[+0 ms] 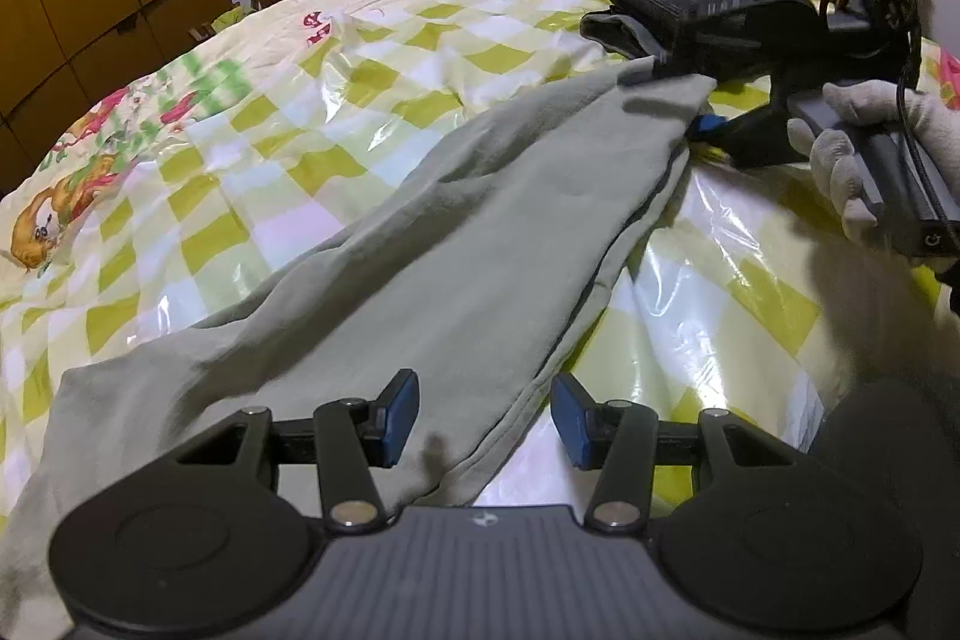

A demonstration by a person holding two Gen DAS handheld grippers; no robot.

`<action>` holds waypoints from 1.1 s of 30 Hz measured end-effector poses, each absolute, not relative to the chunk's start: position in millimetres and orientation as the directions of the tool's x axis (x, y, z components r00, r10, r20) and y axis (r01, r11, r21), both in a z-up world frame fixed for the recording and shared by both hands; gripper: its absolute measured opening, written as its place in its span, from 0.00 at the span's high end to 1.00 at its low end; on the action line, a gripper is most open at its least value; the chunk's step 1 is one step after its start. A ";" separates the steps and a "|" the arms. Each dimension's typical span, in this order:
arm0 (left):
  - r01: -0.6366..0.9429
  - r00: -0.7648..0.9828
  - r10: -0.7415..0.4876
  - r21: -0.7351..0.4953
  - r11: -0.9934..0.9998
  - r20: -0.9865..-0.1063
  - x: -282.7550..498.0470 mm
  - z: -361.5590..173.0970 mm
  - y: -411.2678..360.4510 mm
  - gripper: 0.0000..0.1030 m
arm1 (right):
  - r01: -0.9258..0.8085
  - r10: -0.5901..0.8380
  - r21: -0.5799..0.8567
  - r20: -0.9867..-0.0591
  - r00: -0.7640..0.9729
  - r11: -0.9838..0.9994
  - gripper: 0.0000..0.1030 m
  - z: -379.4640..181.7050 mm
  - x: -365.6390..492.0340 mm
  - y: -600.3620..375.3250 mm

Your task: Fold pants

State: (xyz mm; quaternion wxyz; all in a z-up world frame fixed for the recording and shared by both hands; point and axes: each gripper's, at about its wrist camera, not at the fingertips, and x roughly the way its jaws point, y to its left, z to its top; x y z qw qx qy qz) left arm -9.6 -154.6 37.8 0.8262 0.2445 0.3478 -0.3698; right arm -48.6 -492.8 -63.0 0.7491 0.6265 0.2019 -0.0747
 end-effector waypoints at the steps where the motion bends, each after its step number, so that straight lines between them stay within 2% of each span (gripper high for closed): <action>1: 0.778 0.485 -0.436 0.147 0.610 -0.758 -7.7 37.1 -154.4 0.40 | 0.364 0.147 0.920 -0.384 0.912 0.146 0.82 -70.6 -50.4 -492.0; 2: 0.776 0.486 -0.433 0.147 0.613 -0.760 -7.0 37.0 -153.6 0.40 | 0.353 0.150 0.930 -0.365 0.919 0.102 0.86 -74.4 -53.8 -491.4; 4: 0.771 0.487 -0.430 0.143 0.621 -0.760 -6.0 37.4 -151.2 0.40 | 0.310 0.133 0.949 -0.316 0.939 0.064 0.86 -75.5 -64.2 -488.7; 8: 0.776 0.479 -0.429 0.141 0.615 -0.766 -6.5 34.5 -150.3 0.39 | 0.276 0.122 0.958 -0.283 0.951 0.074 0.86 -72.6 -74.8 -484.7; 10: 0.776 0.478 -0.427 0.142 0.614 -0.767 -6.2 32.4 -151.6 0.39 | 0.291 0.128 0.954 -0.297 0.946 0.068 0.82 -77.5 -68.9 -483.4; 14: 0.766 0.464 -0.426 0.111 0.633 -0.776 -0.6 27.7 -151.1 0.39 | 0.292 0.144 0.955 -0.295 0.945 0.045 0.84 -86.6 -52.2 -484.7; 16: 0.757 0.446 -0.413 0.088 0.648 -0.794 4.6 22.6 -151.5 0.39 | 0.238 0.142 0.970 -0.228 0.963 -0.058 0.91 -89.0 -51.7 -492.1; 17: 0.758 0.425 -0.415 0.066 0.649 -0.804 6.4 20.6 -152.5 0.39 | 0.185 0.118 0.978 -0.173 0.978 -0.097 0.91 -84.6 -53.8 -498.3; 23: 0.801 0.363 -0.509 -0.018 0.598 -0.780 -8.3 20.9 -180.1 0.36 | 0.039 -0.002 0.999 -0.039 0.999 0.037 0.92 -14.6 -85.6 -532.4; 25: 0.819 0.323 -0.548 -0.062 0.571 -0.771 -12.5 20.0 -190.7 0.36 | 0.076 -0.032 0.991 -0.072 0.997 0.112 0.92 -0.3 -96.0 -539.7; 29: 0.828 0.304 -0.571 -0.085 0.554 -0.763 -17.3 22.7 -187.1 0.36 | 0.203 -0.015 0.968 -0.203 0.979 0.149 0.92 -3.9 -103.3 -542.4; 33: 0.793 0.349 -0.554 -0.078 0.604 -0.756 -12.1 30.9 -155.4 0.36 | 0.208 0.006 0.969 -0.211 0.978 0.135 0.92 -7.1 -97.4 -529.1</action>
